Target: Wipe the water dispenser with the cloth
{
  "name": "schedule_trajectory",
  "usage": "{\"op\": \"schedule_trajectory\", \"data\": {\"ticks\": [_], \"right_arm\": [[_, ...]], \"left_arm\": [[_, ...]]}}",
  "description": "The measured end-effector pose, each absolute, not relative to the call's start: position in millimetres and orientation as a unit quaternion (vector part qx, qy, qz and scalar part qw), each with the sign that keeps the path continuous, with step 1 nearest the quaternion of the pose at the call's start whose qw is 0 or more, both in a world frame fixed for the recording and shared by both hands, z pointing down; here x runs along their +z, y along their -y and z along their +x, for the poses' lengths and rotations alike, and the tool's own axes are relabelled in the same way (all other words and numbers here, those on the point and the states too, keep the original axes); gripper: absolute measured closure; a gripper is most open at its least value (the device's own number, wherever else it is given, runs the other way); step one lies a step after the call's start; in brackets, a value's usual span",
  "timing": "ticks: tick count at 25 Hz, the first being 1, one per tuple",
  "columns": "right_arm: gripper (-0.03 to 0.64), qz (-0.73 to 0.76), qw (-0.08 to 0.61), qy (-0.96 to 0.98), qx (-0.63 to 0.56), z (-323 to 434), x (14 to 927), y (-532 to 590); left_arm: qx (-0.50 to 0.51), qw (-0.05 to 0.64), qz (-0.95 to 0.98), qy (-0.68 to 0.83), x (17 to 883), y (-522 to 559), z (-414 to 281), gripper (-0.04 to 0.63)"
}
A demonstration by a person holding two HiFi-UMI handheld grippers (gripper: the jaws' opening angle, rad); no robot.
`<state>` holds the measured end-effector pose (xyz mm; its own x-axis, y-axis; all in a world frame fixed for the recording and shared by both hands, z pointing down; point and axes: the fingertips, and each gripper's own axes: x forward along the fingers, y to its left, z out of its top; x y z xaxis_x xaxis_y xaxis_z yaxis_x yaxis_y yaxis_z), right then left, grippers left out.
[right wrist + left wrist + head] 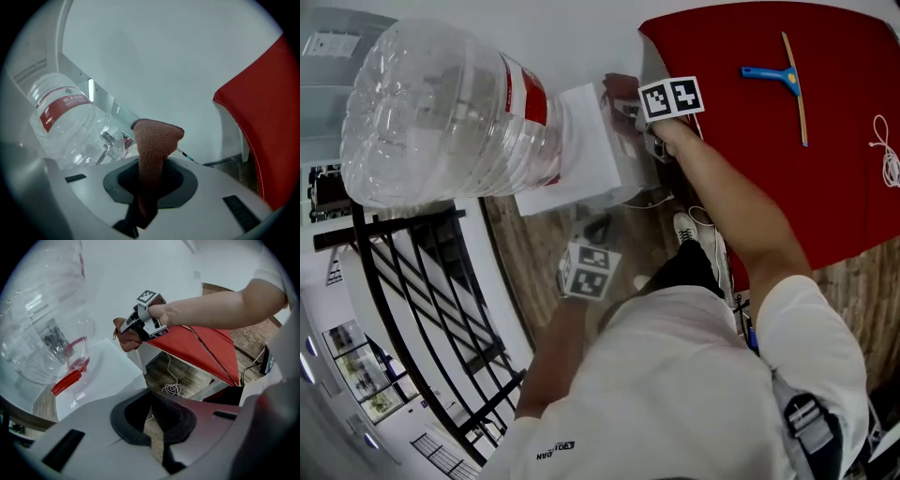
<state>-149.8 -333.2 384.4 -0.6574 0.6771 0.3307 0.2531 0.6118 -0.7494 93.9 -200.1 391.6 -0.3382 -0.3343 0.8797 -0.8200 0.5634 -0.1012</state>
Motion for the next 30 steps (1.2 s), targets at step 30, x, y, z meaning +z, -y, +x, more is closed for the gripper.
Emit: {"op": "schedule_trajectory", "data": {"ticks": [30], "right_arm": [[0.56,-0.137,0.47,0.79,0.369,-192,733,345]], "left_arm": [[0.222,0.525,0.379,0.729,501,205,110,0.606]]}}
